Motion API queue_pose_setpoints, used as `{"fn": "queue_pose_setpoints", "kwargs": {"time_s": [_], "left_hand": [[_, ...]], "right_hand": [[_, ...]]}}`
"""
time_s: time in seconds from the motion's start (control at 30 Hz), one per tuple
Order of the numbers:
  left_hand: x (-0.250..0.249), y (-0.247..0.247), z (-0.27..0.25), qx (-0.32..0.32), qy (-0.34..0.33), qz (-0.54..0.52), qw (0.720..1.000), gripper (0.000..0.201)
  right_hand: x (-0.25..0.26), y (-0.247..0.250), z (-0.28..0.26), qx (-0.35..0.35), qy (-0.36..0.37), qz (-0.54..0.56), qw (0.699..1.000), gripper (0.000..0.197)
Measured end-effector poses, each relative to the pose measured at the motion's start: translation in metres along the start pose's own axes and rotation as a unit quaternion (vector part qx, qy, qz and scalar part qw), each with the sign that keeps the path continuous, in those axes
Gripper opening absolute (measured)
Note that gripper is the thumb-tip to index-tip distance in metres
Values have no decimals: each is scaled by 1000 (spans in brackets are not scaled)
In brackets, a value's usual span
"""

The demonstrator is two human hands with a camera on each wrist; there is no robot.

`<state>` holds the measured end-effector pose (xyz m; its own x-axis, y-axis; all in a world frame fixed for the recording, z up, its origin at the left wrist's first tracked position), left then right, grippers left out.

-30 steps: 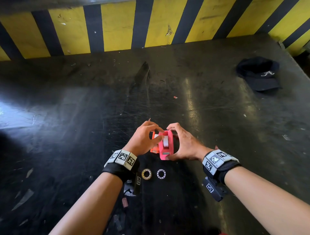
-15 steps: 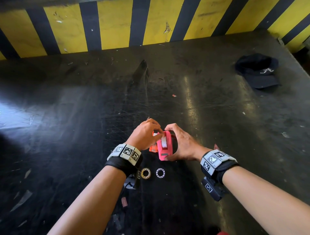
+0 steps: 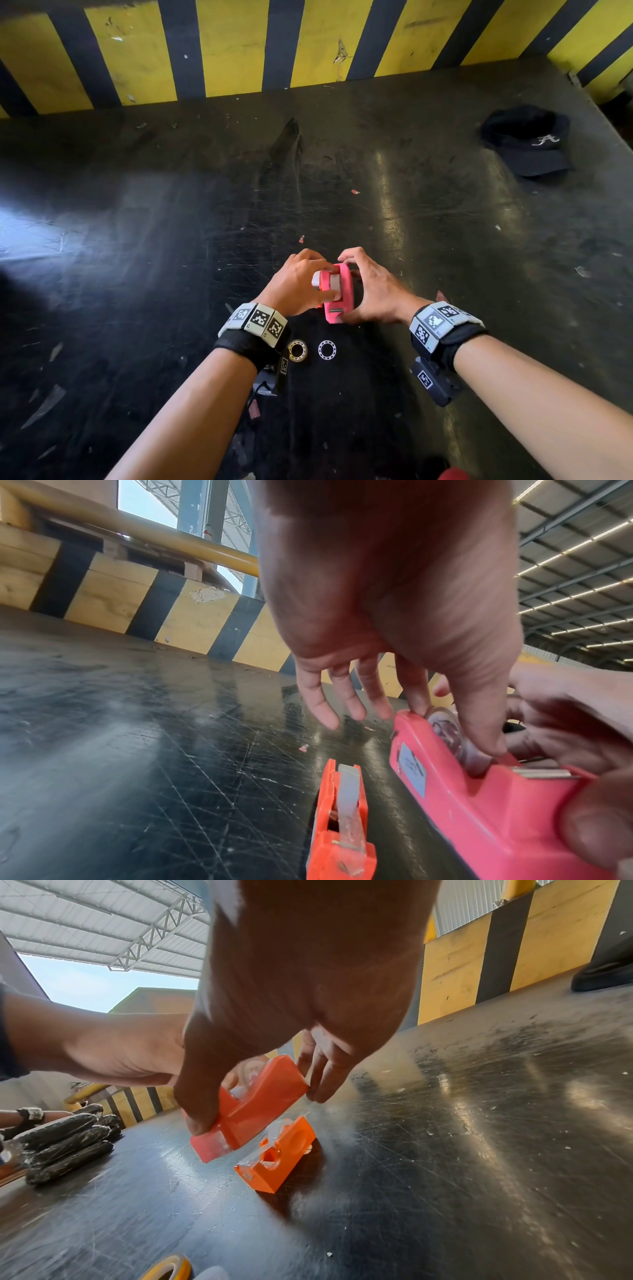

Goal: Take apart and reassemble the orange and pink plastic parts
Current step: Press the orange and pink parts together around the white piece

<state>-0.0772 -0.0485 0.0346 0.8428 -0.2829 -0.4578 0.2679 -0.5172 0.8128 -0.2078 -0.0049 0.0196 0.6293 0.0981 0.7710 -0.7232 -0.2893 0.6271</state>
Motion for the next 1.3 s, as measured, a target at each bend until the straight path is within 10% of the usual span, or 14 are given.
{"fn": "queue_pose_setpoints", "kwargs": {"time_s": [1.3], "left_hand": [[-10, 12, -5, -89, -114, -25, 989, 13]], "right_hand": [[-12, -9, 3, -3, -2, -6, 1000, 85]]}}
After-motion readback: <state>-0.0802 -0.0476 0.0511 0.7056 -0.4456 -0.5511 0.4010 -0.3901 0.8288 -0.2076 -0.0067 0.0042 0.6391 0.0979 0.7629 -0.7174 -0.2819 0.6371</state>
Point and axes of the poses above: each hand's wrist, its own z-axis towards the middle knuckle, its own y-axis out of the back of the hand, x = y × z, the point moved 9 cm from there along z, towards the middle knuckle, and after that the axes turned 7 degrees about y, right-handed, at the moved point
